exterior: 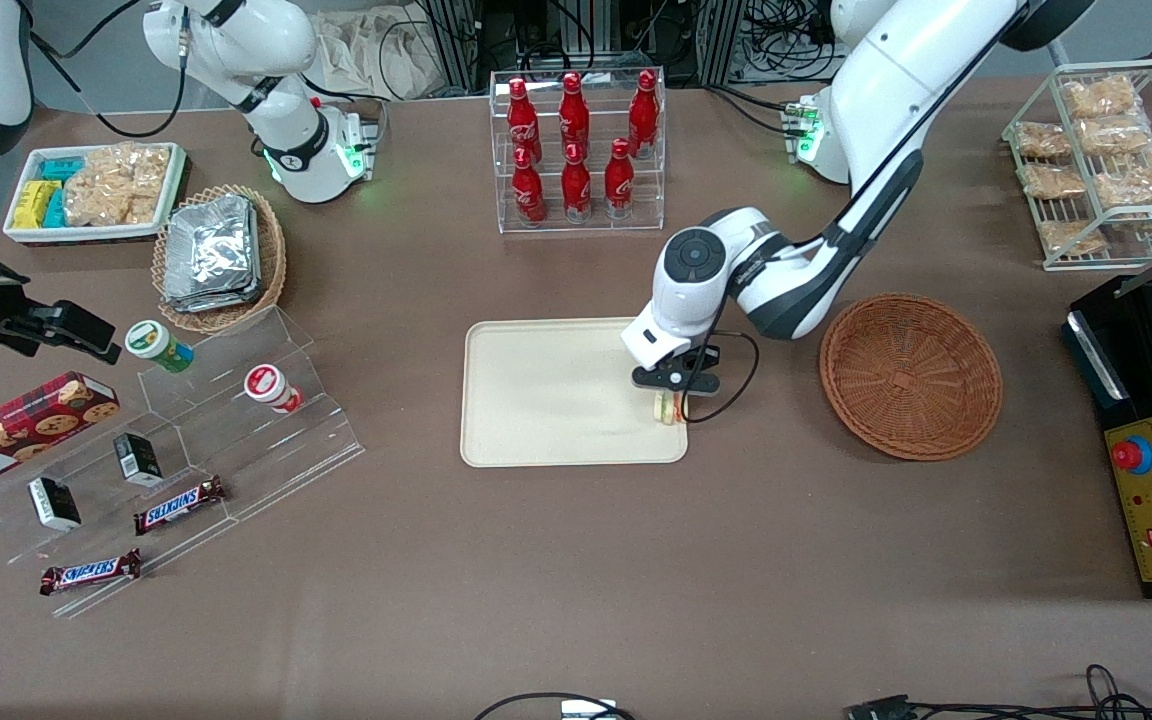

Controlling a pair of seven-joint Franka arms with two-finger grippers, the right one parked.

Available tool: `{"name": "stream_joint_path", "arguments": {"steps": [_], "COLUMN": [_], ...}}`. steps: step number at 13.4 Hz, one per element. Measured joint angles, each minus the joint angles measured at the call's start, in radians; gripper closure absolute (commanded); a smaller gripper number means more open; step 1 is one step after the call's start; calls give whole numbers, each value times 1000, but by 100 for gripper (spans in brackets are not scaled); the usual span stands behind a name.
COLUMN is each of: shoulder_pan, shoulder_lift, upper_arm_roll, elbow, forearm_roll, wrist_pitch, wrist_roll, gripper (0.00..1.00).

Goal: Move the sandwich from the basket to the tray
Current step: 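Carry the sandwich over the cream tray and lower it, then set the sandwich on the tray and open the left gripper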

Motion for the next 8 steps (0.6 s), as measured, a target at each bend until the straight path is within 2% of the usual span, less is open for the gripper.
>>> {"name": "stream_joint_path", "arguments": {"steps": [8], "shoulder_pan": [-1], "shoulder_lift": [18], "upper_arm_roll": [-3], "elbow": [42], "forearm_roll": [-7], "wrist_pitch": [1], "wrist_roll": [-39], "gripper": [100]}}
